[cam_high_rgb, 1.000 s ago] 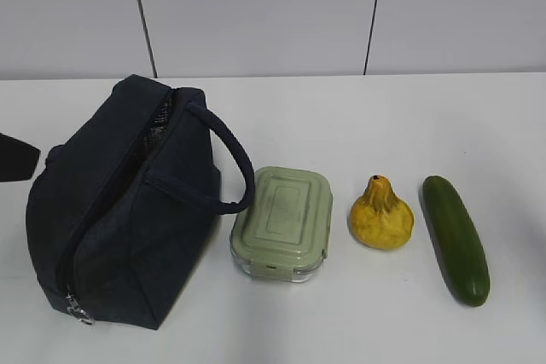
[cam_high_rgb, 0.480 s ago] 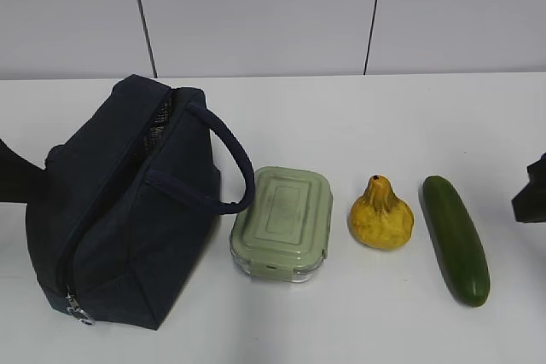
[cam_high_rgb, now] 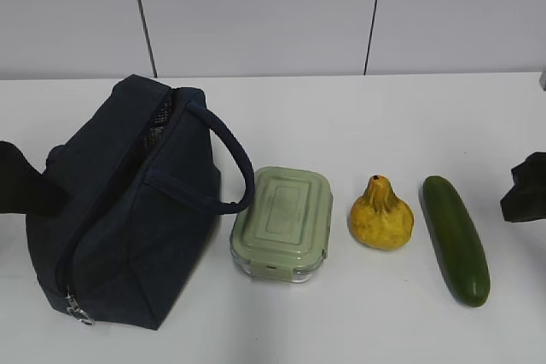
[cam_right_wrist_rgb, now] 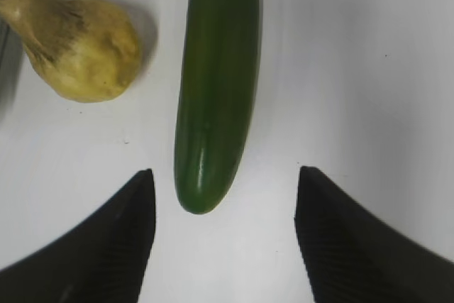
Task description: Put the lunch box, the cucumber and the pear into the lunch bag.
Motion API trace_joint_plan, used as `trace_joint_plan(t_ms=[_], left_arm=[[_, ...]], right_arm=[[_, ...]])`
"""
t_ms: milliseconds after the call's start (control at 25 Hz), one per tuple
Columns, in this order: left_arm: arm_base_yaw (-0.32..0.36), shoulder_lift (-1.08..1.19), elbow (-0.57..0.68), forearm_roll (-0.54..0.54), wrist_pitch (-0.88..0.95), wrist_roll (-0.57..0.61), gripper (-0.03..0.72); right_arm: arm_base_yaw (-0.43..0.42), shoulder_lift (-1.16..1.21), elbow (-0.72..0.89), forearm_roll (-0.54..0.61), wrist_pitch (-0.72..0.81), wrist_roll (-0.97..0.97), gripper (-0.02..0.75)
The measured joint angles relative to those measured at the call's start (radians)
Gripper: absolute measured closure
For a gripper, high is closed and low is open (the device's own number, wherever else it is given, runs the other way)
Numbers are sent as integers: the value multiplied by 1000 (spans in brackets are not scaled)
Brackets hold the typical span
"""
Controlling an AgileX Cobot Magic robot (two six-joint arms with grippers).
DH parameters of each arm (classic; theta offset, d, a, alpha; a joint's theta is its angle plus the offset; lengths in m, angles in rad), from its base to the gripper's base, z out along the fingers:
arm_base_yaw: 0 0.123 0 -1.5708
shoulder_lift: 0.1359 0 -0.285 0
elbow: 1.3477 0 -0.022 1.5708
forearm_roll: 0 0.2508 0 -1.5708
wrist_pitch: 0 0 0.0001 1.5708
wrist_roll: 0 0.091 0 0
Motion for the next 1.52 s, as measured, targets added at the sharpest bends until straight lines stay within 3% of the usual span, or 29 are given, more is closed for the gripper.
trace_joint_plan(t_ms=[120,280,400,680,1120,1400,1520], left_arm=[[0,22,-1,-15,-1,8,448],[0,27,-1,-33,-8,24,634],[0,31,-1,-46,-12,35,675],[0,31,-1,-47,-20,39,685],[0,31,-1,-48,-41,39,685],[0,31,-1,-48,-45,39,685],[0,31,-1,-48,-46,39,685]], right_arm=[[0,19,0,8,-18,-6,262],[0,49,0,26,-39,-6,262],[0,92,0,47,-46,-13,262],[0,198,-35,74,-67,-24,257],[18,397,-237,96,16,-43,251],[90,468,-307,-96,24,141,250],[92,483,-322,-122,37,172,250]])
